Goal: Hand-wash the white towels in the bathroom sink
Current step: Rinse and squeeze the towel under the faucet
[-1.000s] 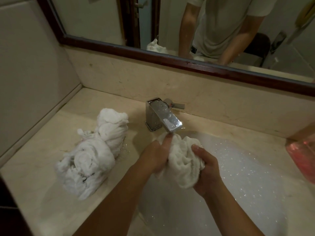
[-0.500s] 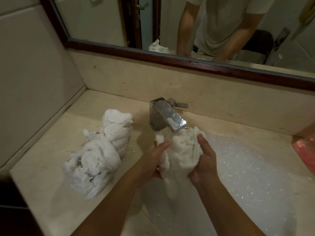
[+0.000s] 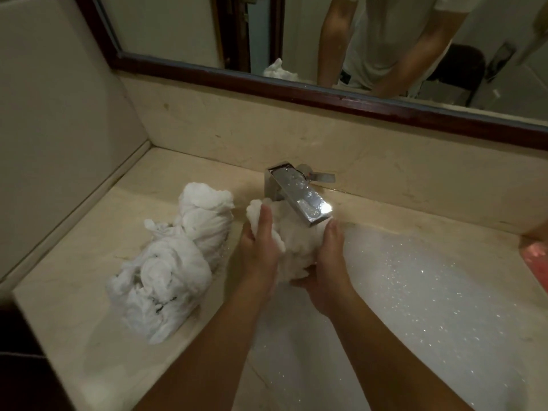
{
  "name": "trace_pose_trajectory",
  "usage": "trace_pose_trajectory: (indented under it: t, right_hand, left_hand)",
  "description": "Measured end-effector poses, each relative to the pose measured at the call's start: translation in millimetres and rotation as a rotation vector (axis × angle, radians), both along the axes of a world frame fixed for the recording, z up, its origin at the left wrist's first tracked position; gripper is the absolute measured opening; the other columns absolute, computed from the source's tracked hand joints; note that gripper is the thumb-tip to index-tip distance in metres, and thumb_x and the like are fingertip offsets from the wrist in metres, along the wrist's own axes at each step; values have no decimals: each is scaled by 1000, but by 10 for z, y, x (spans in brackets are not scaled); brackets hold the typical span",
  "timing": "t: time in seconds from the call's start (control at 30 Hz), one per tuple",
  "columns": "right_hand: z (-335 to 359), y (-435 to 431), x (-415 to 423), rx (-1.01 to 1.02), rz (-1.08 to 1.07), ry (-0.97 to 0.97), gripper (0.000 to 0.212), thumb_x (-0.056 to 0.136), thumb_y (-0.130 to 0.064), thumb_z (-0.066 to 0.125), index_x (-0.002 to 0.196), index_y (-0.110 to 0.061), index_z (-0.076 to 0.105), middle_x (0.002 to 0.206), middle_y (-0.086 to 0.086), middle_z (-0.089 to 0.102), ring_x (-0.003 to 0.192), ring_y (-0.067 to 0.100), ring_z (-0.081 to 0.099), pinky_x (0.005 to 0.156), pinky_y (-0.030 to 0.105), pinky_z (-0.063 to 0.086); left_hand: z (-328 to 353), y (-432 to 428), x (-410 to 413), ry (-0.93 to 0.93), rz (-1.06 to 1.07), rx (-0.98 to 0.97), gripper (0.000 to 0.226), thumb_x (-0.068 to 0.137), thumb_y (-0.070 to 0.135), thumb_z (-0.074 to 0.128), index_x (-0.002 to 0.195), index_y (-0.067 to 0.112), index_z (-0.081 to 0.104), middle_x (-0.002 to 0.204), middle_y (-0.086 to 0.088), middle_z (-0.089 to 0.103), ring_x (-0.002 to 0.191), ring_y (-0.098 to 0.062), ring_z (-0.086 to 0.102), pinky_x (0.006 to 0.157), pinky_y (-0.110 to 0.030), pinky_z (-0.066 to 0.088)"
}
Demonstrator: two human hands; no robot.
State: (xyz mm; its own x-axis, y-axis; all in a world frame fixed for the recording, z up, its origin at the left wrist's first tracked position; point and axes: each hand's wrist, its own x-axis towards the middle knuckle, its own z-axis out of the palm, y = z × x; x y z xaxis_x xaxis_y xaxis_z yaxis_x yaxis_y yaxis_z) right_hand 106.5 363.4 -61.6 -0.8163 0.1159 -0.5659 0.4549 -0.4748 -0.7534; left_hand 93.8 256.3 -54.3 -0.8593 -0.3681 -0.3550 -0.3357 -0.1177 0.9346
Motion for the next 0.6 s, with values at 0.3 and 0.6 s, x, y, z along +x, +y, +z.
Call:
trace_pose_trajectory:
  t: [0.3,0.6]
  right_hand:
    - [58,129,-175,-105,-78,96,56,106,-66,37,144,-29,56,134,11,72,117,36,73,95,72,55]
    - [-10,433,-212,-70,-353,108,53,102,-55,59,144,-23,55,132,10,73,113,30,75,79,44,64]
  left_hand:
    - [4,114,54,79,-124,-127,44,105,54,47,129,23,68,99,15,72,91,-2,68,64,-2,44]
    - [-10,596,-92,63,-55,392,110,65,100,52,142,22,63,136,-7,70,129,-26,64,109,-48,50]
